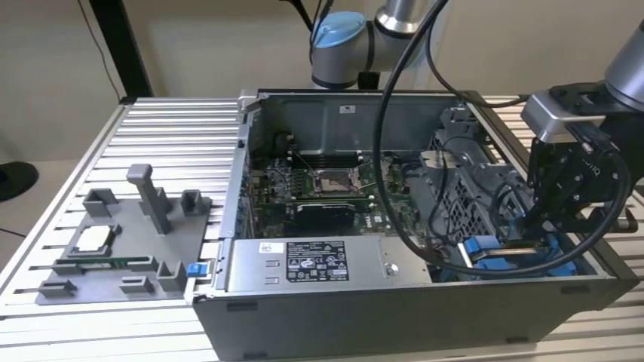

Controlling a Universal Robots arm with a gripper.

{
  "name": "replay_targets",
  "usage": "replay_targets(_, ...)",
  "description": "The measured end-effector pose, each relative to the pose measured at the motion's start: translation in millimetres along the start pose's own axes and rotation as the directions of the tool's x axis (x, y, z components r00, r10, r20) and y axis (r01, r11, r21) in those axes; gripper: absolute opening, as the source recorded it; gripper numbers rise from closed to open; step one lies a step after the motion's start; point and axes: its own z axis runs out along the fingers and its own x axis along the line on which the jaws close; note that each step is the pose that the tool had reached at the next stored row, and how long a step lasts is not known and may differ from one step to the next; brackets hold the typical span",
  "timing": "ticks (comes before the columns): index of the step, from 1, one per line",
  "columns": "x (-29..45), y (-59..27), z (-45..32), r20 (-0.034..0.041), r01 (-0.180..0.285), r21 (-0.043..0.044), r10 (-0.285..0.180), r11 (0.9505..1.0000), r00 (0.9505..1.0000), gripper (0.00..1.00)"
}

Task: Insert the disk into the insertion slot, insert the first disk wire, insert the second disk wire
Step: 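Insert the first disk wire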

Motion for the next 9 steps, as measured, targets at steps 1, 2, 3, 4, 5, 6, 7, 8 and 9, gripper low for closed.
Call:
replay_targets(1, 0.0, 0.0, 0.4, -0.0007, 0.0, 0.0, 0.0, 1.0, 1.0, 0.0)
replay_targets(2, 0.0, 0.0, 0.7, -0.0016, 0.0, 0.0001, 0.0, 1.0, 1.0, 0.0)
replay_targets(3, 0.1, 0.0, 1.0, -0.0025, 0.0, 0.0001, 0.0, 1.0, 1.0, 0.0)
replay_targets(4, 0.1, 0.0, 1.4, -0.0033, 0.0, 0.0001, 0.0, 1.0, 1.0, 0.0)
replay_targets(5, 0.1, 0.0, 1.6, -0.0039, 0.0, 0.0002, 0.0, 1.0, 1.0, 0.0)
replay_targets(6, 0.1, 0.0, 1.7, -0.0043, 0.0, 0.0002, 0.0, 1.0, 1.0, 0.0)
replay_targets(7, 0.1, 0.0, 1.7, -0.0044, 0.0, 0.0002, 0.0, 1.0, 1.0, 0.0)
replay_targets(8, 0.1, 0.0, 1.8, -0.0044, 0.0, 0.0002, 0.0, 1.0, 1.0, 0.0)
replay_targets(9, 0.1, 0.0, 1.9, -0.0043, 0.0, 0.0, 0.0, 1.0, 1.0, 0.0)
